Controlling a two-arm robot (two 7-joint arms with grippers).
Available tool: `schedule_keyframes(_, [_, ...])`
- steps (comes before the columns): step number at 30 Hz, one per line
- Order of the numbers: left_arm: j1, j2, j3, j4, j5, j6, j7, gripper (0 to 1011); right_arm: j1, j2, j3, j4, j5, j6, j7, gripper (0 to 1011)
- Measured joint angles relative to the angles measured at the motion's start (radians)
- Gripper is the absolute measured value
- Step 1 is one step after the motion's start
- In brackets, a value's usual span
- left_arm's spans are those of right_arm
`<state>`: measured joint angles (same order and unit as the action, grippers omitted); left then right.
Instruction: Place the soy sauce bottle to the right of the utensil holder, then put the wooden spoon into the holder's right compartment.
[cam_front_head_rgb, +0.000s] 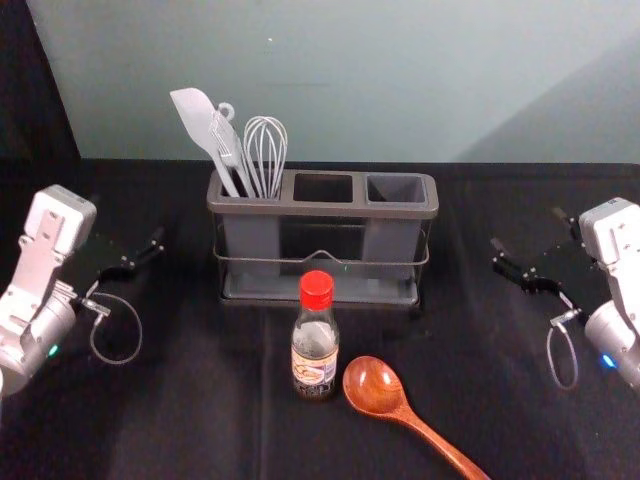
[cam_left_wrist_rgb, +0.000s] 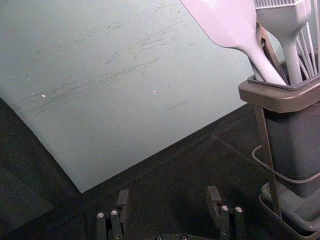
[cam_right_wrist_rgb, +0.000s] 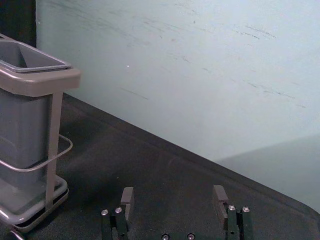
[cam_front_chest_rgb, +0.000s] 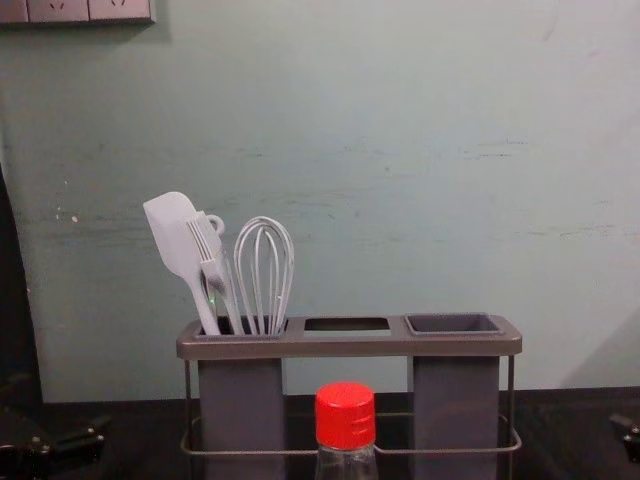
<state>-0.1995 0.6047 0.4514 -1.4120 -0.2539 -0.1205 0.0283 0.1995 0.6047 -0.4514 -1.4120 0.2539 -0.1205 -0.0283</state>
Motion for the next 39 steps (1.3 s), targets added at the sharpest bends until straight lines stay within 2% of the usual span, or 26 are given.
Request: schedule_keyframes(39, [0.000, 0.000, 0.000, 0.000, 0.000, 0.000, 0.000, 1000, 0.000, 0.000, 0.000, 0.000, 0.000, 0.000, 0.000, 1002])
